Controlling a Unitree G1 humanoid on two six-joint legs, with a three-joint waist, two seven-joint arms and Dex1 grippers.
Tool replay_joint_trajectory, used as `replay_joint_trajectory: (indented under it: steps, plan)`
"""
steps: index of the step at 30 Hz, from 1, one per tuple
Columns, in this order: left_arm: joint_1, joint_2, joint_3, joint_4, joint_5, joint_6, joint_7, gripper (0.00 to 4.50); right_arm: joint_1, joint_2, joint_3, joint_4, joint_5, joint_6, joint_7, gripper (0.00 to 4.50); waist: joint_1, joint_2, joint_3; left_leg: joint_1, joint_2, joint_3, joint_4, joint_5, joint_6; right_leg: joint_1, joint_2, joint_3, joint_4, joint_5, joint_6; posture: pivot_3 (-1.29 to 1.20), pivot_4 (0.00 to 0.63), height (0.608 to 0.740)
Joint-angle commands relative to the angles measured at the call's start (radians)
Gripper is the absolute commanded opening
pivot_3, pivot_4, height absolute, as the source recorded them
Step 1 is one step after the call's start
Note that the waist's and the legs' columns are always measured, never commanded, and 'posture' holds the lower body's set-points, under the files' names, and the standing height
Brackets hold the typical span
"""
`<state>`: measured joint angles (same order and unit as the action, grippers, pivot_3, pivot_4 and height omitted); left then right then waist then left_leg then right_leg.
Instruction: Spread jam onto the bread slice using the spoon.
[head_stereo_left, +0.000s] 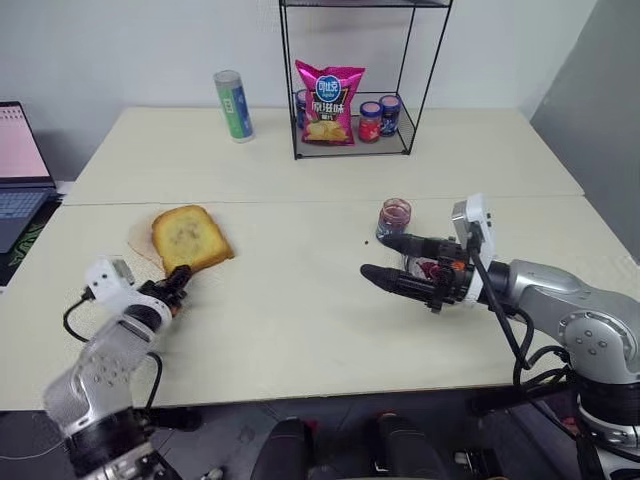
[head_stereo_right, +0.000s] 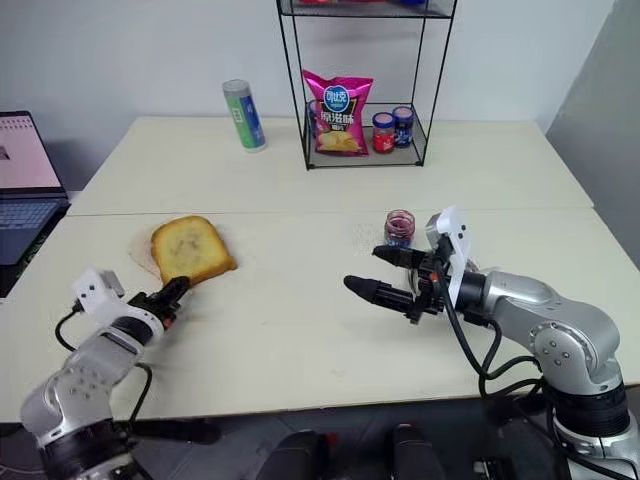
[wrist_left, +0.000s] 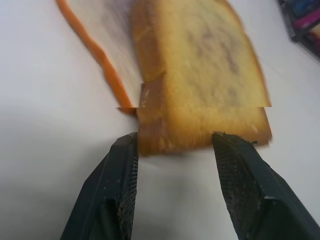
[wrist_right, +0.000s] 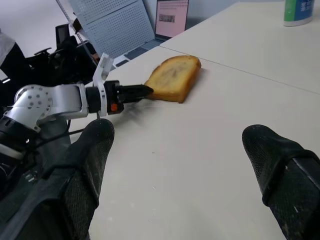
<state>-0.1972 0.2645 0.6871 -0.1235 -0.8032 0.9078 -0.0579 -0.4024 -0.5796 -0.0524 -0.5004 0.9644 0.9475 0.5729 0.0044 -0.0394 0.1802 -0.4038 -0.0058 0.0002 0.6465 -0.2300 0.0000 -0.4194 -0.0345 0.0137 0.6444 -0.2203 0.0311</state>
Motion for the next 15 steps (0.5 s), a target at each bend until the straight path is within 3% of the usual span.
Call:
replay_joint_trajectory:
  steps: [1, 13, 15]
  plan:
    - [-0.006, -0.03, 0.016, -0.019, -0.068, 0.004, 0.029, 2.37, -0.021, 0.003, -0.001, -0.008, 0.0, -0.009, 0.002, 4.5, 0.0, 0.0, 0.0, 0.0, 0.0, 0.0, 0.0, 0.0, 0.0, 0.0, 0.0, 0.0, 0.0, 0.0, 0.0, 0.0, 0.15, 0.74]
    - [-0.129, -0.02, 0.014, 0.217, -0.057, -0.162, 0.007, 2.37, -0.061, -0.013, 0.002, 0.021, -0.011, -0.01, 0.015, 4.5, -0.002, 0.0, 0.0, 0.001, 0.0, 0.002, 0.0, 0.0, 0.0, 0.001, 0.002, 0.0, 0.0, 0.0, 0.0, 0.0, 0.15, 0.74]
    - [-0.126, -0.031, 0.016, 0.21, -0.072, -0.169, 0.011, 2.02, -0.065, -0.012, 0.003, 0.023, -0.013, -0.011, 0.015, 4.5, -0.003, 0.0, 0.0, 0.001, 0.0, 0.001, 0.0, 0.0, 0.0, 0.001, 0.002, 0.001, 0.0, 0.0, 0.0, 0.0, 0.15, 0.74]
